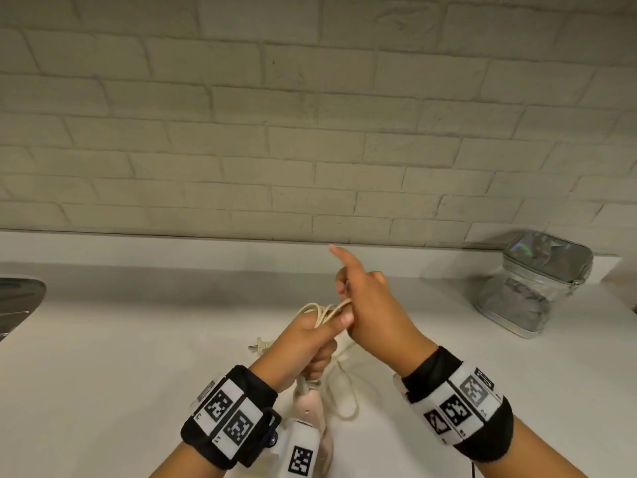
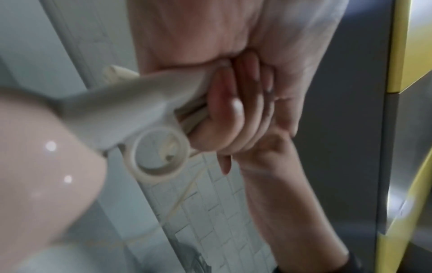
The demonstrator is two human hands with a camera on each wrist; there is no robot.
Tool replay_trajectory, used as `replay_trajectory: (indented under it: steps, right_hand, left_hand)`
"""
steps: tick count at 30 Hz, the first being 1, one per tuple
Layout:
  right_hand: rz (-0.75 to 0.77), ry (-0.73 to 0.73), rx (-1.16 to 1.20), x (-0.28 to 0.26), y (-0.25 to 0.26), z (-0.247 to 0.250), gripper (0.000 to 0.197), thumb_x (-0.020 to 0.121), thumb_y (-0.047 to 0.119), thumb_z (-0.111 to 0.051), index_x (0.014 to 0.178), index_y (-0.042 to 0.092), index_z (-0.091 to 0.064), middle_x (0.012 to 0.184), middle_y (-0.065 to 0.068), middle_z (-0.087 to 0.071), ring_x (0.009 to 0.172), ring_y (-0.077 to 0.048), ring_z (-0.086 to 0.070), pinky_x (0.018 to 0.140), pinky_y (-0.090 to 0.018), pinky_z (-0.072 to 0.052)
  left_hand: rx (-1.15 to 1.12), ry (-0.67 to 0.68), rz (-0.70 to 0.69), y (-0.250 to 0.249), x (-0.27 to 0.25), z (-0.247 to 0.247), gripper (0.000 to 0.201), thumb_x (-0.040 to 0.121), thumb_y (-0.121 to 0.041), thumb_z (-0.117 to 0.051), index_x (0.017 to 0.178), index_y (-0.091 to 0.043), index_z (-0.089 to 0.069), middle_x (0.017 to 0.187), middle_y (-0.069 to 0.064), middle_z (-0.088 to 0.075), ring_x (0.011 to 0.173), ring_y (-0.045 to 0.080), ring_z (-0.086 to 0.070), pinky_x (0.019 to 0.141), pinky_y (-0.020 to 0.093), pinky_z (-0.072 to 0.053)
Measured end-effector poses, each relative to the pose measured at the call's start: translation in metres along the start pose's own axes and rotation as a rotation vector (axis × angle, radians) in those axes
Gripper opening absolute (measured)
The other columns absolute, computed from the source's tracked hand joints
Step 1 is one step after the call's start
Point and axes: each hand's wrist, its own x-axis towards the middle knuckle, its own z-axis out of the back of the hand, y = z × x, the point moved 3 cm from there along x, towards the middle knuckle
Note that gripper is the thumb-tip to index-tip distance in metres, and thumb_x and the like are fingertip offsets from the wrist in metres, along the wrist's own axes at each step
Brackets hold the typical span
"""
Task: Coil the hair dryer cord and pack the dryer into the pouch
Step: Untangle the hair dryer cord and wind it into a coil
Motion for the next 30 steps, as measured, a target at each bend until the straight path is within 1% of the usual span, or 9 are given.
replay_trajectory:
  steps: [4,8,11,14,16,19,21,26,30]
  right_hand:
    - [-0.266,-0.069,0.526,0.002,-0.055,-0.007,0.044,0.074,-0.020,-0.052,0.099,0.016,-0.057,0.076,-0.001,-0.055,0.057,-0.012,-0.060,0.065,-0.027,-0.051]
    - [-0.382,0.177,0.720,-0.015,-0.080,-0.020,0.006,0.076,0.003,-0.070,0.074,0.005,-0.064,0.044,0.005,-0.054,0.036,-0.009,-0.047,0.044,-0.021,-0.043]
    - [-0.377,0.066,0.662,-0.024,-0.103,-0.004,0.037,0.052,0.044,-0.084,0.066,0.013,-0.070,0.049,0.001,-0.053,0.044,-0.007,-0.042,0.046,-0.017,-0.036]
    - [-0.324,-0.048,0.777,-0.025,-0.115,0.016,0.033,0.055,0.047,-0.081,0.071,0.019,-0.074,0.056,0.009,-0.062,0.053,-0.001,-0.048,0.054,-0.014,-0.040]
    - [-0.299,-0.089,0.652,-0.019,-0.109,0.020,0.002,0.075,0.026,-0.072,0.075,0.025,-0.071,0.054,0.014,-0.061,0.052,0.001,-0.047,0.055,-0.014,-0.038]
    - [-0.248,-0.137,0.243,-0.008,-0.099,0.009,0.013,0.088,0.019,-0.058,0.084,0.027,-0.067,0.065,0.014,-0.063,0.059,-0.001,-0.051,0.059,-0.020,-0.041]
    - [-0.176,0.041,-0.047,-0.008,-0.086,-0.008,0.015,0.091,0.027,-0.053,0.098,0.025,-0.067,0.086,0.003,-0.065,0.075,-0.016,-0.059,0.066,-0.030,-0.045]
    - [0.159,0.268,-0.346,-0.022,-0.032,-0.042,0.022,0.077,0.014,-0.063,0.096,0.026,-0.067,0.082,-0.007,-0.057,0.064,-0.029,-0.055,0.051,-0.030,-0.038]
    - [0.371,0.195,-0.387,-0.032,-0.010,-0.040,0.036,0.067,0.000,-0.063,0.092,0.026,-0.066,0.082,0.004,-0.057,0.081,-0.014,-0.042,0.070,-0.023,-0.030]
  left_hand:
    - [-0.109,-0.043,-0.062,0.004,-0.005,0.016,0.041,0.081,-0.038,-0.052,0.050,-0.011,-0.054,0.033,-0.007,-0.023,0.029,0.008,-0.016,0.036,0.014,-0.015]
    - [-0.376,-0.004,-0.109,0.009,-0.005,0.034,0.053,0.085,-0.032,-0.052,0.037,-0.015,-0.036,0.027,-0.006,-0.024,0.022,0.006,-0.018,0.030,0.012,-0.015]
    - [-0.583,0.054,-0.152,0.010,-0.007,0.054,0.048,0.074,-0.029,-0.064,0.035,-0.016,-0.039,0.028,-0.004,-0.021,0.022,0.008,-0.018,0.028,0.011,-0.021]
    - [-0.610,0.108,-0.128,0.012,-0.008,0.063,0.047,0.064,-0.029,-0.071,0.034,-0.014,-0.038,0.036,-0.001,-0.034,0.027,0.008,-0.027,0.028,0.015,-0.028]
    - [-0.594,0.144,-0.111,0.013,-0.005,0.060,0.040,0.065,-0.030,-0.071,0.043,-0.012,-0.043,0.050,0.002,-0.044,0.028,0.004,-0.029,0.027,0.012,-0.027]
    - [-0.578,0.176,-0.113,0.011,-0.002,0.050,0.020,0.069,-0.023,-0.065,0.080,-0.010,-0.054,0.071,0.005,-0.054,0.026,0.001,-0.028,0.027,0.008,-0.024]
    - [-0.530,0.166,-0.113,0.011,-0.001,0.045,0.031,0.067,-0.014,-0.057,0.098,-0.013,-0.052,0.077,0.007,-0.059,0.025,0.005,-0.029,0.029,0.008,-0.026]
    - [-0.385,0.132,-0.144,0.006,0.005,0.034,0.047,0.075,-0.005,-0.043,0.122,-0.016,-0.045,0.091,0.013,-0.070,0.034,0.018,-0.052,0.035,0.022,-0.046]
    - [-0.414,0.081,-0.179,0.004,0.010,0.032,0.044,0.084,-0.009,-0.046,0.126,-0.024,-0.047,0.121,0.010,-0.065,0.070,0.024,-0.070,0.065,0.030,-0.060]
